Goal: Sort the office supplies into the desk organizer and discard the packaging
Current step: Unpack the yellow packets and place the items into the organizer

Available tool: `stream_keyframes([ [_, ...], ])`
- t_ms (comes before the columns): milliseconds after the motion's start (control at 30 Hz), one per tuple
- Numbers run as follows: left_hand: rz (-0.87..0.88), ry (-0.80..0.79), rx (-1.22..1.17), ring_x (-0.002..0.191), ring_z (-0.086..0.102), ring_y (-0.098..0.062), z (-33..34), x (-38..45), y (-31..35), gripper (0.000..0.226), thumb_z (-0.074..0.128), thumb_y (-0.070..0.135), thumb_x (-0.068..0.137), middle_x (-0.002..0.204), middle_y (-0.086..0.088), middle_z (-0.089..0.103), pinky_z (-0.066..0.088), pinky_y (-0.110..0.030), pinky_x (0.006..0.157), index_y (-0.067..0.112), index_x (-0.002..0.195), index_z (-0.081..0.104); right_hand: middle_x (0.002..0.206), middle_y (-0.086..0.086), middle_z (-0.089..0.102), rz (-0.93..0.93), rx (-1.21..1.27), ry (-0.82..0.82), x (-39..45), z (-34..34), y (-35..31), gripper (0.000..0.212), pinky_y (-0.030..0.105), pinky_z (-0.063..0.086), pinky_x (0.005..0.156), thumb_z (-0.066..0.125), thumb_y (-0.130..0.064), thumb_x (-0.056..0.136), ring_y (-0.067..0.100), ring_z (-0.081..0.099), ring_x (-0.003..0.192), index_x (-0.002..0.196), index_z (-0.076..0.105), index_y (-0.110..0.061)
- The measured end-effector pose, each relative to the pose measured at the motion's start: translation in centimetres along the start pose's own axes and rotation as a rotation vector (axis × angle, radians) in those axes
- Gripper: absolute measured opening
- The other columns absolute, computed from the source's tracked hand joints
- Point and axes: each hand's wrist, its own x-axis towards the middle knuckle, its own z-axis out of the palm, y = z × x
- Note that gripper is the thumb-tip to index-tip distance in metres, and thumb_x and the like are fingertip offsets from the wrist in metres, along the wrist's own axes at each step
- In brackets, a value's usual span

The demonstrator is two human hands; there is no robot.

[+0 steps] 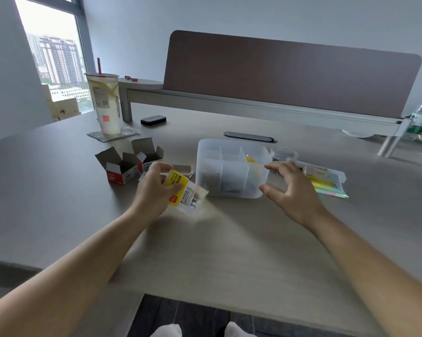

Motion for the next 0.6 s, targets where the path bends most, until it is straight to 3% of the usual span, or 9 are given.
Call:
stream_keyframes([
  [100,0.053,0.108,0.233,0.082,0.055,-0.019,-1.2,-0.5,-0.8,0.039,0.059,0.007,0.082,0.107,-0.013,0.057,0.043,-0.021,0.059,0.008,0.118,0.043,0.134,0.008,0.042,0.019,-0.08,-0.147,-2.7,1.4,0.7,0.047,0.016,0.023,0.092,0.061,-0.023,0.082,0.02,0.036,0.126,0.125,0.047,-0.012],
  [200,0.073,0.167,0.512,0.107,0.05,-0.031,-1.9,-0.5,-1.3,0.043,0.059,0.009,0.082,0.122,-0.02,0.051,0.042,-0.034,0.082,0.003,0.122,0.041,0.133,0.008,0.043,0.078,-0.17,-0.319,-3.6,2.3,1.3,0.047,0.024,0.028,0.1,0.057,-0.031,0.084,0.022,0.039,0.124,0.126,0.045,-0.013],
  [267,0.096,0.197,0.713,0.117,0.042,-0.034,-2.1,-0.4,-1.4,0.045,0.061,0.014,0.081,0.128,-0.019,0.045,0.037,-0.04,0.096,0.004,0.121,0.044,0.129,0.008,0.047,0.082,-0.216,-0.336,-3.6,2.5,1.4,0.046,0.029,0.031,0.101,0.055,-0.035,0.084,0.022,0.042,0.12,0.124,0.046,-0.014],
  [333,0.176,0.206,0.81,0.118,0.041,-0.034,-2.1,-0.8,-1.0,0.039,0.061,0.017,0.082,0.128,-0.017,0.045,0.034,-0.04,0.097,0.004,0.117,0.049,0.127,0.008,0.049,0.077,-0.234,-0.328,-3.6,2.6,1.4,0.044,0.03,0.032,0.101,0.054,-0.036,0.085,0.022,0.042,0.119,0.122,0.048,-0.014],
  [400,0.302,0.119,0.833,0.109,0.05,-0.033,-2.0,-1.6,-0.7,0.027,0.055,0.021,0.086,0.122,-0.015,0.054,0.04,-0.038,0.089,0.005,0.107,0.057,0.127,0.007,0.049,0.065,-0.246,-0.328,-3.5,2.7,1.3,0.042,0.03,0.032,0.102,0.054,-0.036,0.085,0.022,0.043,0.119,0.121,0.049,-0.015],
  [467,0.336,-0.04,0.883,0.102,0.057,-0.03,-2.1,-2.7,-0.7,0.032,0.045,0.033,0.09,0.116,-0.011,0.061,0.043,-0.036,0.083,0.008,0.102,0.061,0.127,0.007,0.05,0.062,-0.252,-0.329,-3.5,2.7,1.3,0.041,0.03,0.032,0.102,0.053,-0.036,0.085,0.022,0.043,0.119,0.12,0.05,-0.014],
  [600,0.182,-0.294,1.047,0.125,0.042,-0.024,-2.5,-2.9,-1.3,0.053,0.031,0.054,0.088,0.137,-0.005,0.045,0.032,-0.035,0.102,0.018,0.124,0.048,0.126,0.008,0.05,0.058,-0.25,-0.329,-3.5,2.6,1.2,0.04,0.031,0.033,0.101,0.053,-0.035,0.085,0.023,0.043,0.118,0.119,0.051,-0.013],
])
